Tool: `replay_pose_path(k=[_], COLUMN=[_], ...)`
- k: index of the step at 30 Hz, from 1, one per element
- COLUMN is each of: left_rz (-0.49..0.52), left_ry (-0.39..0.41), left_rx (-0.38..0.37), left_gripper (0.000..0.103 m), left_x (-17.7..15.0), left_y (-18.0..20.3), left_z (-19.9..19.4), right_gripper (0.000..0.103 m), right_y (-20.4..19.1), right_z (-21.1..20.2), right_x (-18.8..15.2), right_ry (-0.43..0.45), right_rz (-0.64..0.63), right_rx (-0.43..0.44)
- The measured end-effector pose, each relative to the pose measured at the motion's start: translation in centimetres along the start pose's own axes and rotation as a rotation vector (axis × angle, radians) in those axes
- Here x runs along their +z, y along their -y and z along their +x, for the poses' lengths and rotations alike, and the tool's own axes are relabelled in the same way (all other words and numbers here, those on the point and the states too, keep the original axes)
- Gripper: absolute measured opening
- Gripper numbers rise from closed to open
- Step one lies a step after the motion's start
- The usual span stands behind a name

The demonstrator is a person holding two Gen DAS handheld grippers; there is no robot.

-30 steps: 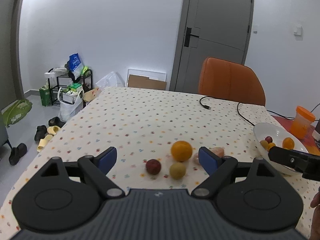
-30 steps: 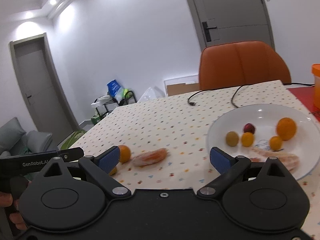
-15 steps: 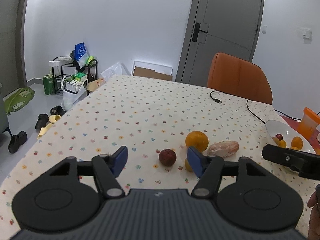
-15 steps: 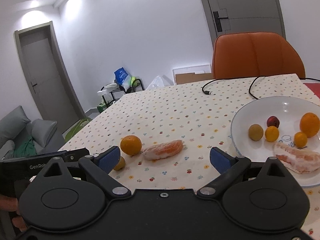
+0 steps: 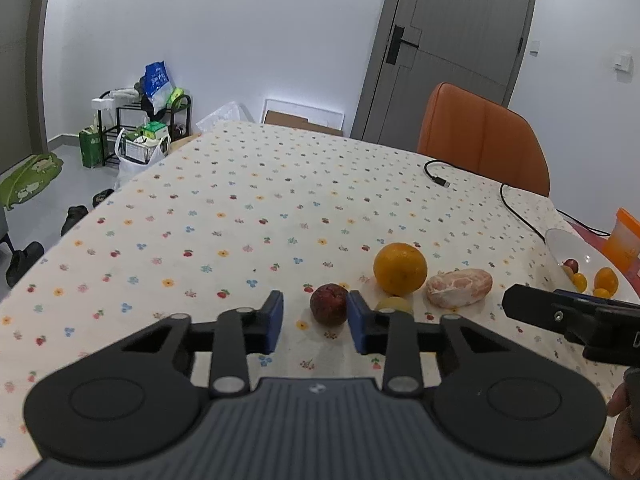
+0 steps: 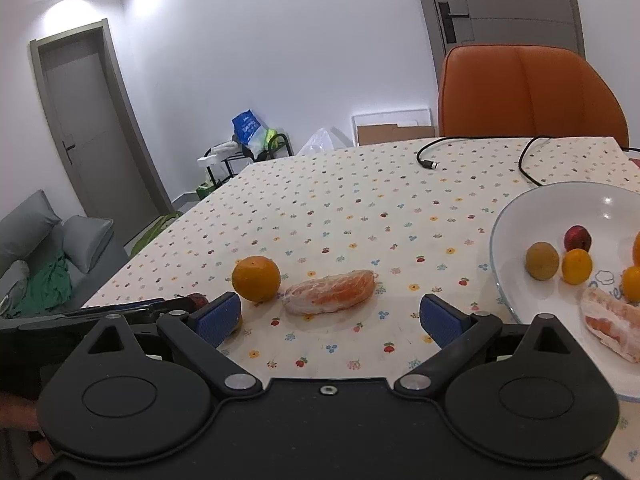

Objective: Organize fruits
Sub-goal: 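Grasp the dark red plum with the left gripper while the right gripper grasps a pomelo segment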

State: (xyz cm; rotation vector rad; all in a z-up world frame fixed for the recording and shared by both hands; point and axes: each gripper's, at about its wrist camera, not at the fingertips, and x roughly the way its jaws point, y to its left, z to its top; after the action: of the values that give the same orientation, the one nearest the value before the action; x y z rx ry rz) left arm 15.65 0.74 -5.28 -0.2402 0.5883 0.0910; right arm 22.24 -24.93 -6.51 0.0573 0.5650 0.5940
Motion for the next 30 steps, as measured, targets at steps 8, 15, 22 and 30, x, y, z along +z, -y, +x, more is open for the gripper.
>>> replay_pose_path(k=[8,15,22,30], left_rz=[-0.002,-0.031,-0.058,-0.058], left_ry=[-0.005,0.003,0.01,0.011], left_rx=[-0.02,0.007,0.023,0.027], left_gripper=[0.023,0.023,0.023,0.023], left_x=[0.1,0.5,0.6,0.6], left_y=[0.5,-0.6,-1.8,-2.2], left_z=[1.0,1.0,0.9,0.7], right_gripper=[0.097,0.097,0.097,0.073], right_y=[0.0,-0.4,-1.5,-2.3], right_z=[1.9,3.7,5.6,5.9], right_x=[0.2,0.6,0.9,0.8], right_ry=[-0.029,-0.059,-0.089,-0.091], right_rz=[-0.011,-0.035,-0.102,-0.16], right_rx=[-0.001,0.0,-0.019,-0.038])
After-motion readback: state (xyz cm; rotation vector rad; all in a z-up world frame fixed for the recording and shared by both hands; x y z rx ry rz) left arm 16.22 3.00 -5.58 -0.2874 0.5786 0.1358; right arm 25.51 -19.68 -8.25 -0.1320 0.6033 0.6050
